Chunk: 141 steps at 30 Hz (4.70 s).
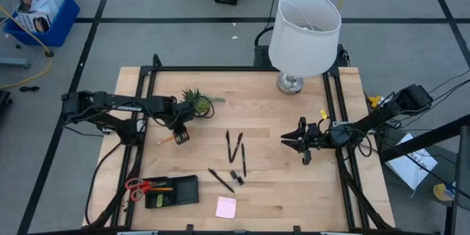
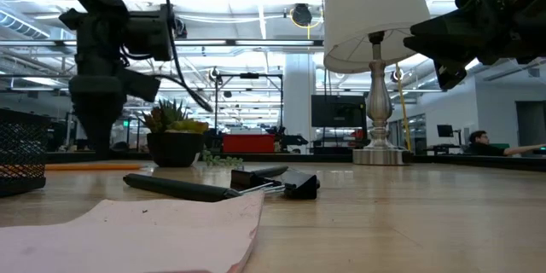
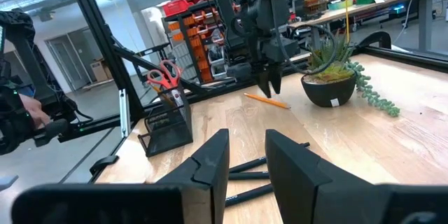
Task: Pick and place office supplies into organizer
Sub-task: Put the pencil into the top left section of the desk organizer
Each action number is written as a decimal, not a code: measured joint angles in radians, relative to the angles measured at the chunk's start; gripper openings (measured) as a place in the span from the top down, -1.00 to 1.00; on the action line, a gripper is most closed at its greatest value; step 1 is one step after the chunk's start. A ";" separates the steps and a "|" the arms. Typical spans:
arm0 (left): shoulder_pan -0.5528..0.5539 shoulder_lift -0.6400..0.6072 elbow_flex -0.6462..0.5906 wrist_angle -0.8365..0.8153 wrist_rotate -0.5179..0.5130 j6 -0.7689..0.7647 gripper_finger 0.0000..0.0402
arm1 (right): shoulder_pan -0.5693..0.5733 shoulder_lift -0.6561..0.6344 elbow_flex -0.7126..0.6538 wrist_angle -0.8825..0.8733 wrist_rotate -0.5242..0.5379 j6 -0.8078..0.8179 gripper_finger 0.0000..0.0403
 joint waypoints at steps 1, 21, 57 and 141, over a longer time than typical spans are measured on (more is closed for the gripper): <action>-0.001 0.002 -0.002 -0.012 0.005 -0.001 0.25 | 0.000 0.000 0.000 0.000 0.000 0.000 0.56; -0.026 0.150 0.005 -0.011 0.001 0.033 0.01 | 0.000 0.000 0.000 -0.011 0.000 0.000 0.56; -0.008 0.124 -0.006 0.023 0.011 0.093 0.95 | 0.000 0.000 0.000 -0.039 0.053 0.026 0.56; -0.262 0.163 0.048 0.531 0.075 -0.128 0.99 | 0.000 0.000 0.000 -0.052 0.104 0.054 0.56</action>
